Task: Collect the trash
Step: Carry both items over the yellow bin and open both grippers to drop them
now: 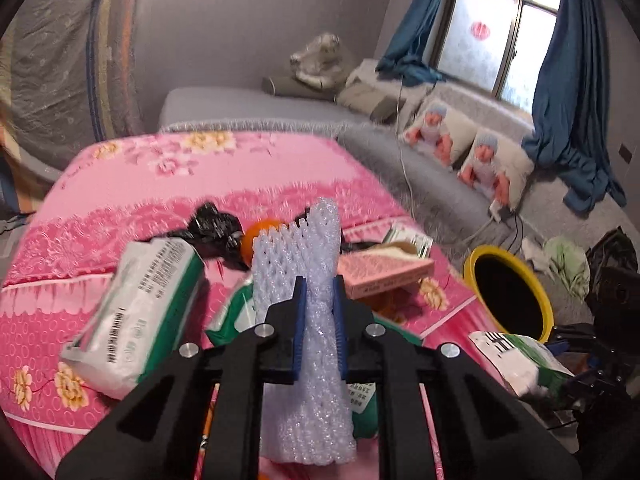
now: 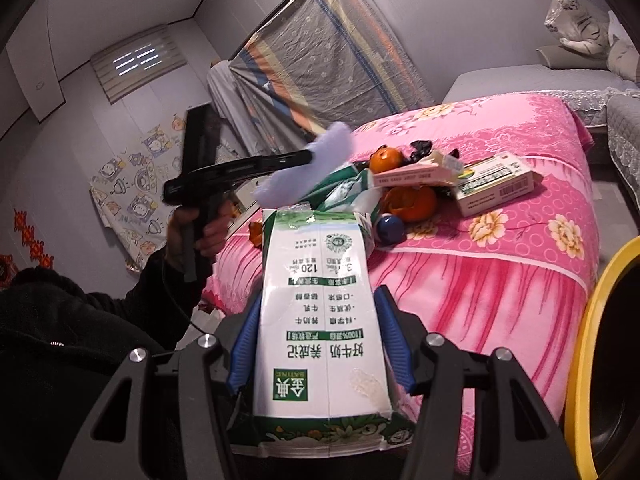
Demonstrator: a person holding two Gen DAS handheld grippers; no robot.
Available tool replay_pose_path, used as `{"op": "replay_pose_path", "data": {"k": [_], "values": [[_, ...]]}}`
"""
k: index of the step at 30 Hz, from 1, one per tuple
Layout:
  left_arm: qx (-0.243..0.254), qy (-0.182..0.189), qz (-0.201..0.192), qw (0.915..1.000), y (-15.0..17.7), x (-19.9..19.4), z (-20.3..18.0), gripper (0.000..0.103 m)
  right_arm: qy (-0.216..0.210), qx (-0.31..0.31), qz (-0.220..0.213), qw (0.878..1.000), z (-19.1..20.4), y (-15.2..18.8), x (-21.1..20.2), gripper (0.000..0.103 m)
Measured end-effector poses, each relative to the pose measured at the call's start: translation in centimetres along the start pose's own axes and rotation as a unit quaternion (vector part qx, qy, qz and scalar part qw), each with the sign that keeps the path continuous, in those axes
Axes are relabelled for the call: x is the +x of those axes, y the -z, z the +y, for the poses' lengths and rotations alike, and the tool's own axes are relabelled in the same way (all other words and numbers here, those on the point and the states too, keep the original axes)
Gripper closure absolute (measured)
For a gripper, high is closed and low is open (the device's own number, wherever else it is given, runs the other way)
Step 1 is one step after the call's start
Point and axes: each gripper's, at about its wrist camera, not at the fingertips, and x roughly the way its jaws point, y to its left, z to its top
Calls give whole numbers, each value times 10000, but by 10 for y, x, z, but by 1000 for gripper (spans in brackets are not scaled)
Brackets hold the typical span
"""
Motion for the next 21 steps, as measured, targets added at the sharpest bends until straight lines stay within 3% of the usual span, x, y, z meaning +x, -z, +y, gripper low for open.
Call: {"op": "replay_pose_path", "data": {"k": [5,13,18,21], "values": [[86,107,-375,9992,-5,-24,-17,91,260,101,-341,9990,-8,-5,-12,51],[388,528,-373,9972,-12,-12,-57,91,994,562,-1067,9877,-31,-11,-44,51],[671,860,-222,9938,-13,5,-90,91,1542,929,-1552,9713,-50,-4,-73,51],[848,1058,-143,9907,-17,17,-111,91,1942,1093,-1936,9554,-59,0,-95,51]]}}
